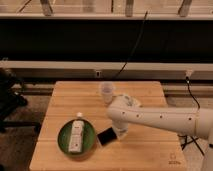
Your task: Push the eraser across the table
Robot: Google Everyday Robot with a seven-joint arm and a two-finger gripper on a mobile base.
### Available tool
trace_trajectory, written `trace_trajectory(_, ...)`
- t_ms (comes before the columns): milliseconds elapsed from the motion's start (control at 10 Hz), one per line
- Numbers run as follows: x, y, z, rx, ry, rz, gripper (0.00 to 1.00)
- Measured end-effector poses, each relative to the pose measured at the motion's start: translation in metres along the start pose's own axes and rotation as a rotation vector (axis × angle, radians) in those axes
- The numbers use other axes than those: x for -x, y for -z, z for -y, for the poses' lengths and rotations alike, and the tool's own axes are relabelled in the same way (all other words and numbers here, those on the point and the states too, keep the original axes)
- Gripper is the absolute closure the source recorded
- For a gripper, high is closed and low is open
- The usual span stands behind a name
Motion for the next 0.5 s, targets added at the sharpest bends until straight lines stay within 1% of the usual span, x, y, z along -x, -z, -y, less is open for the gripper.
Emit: trace_trajectory(500, 0.012, 0.001, 0.014, -0.002, 0.043, -0.021, 1.0)
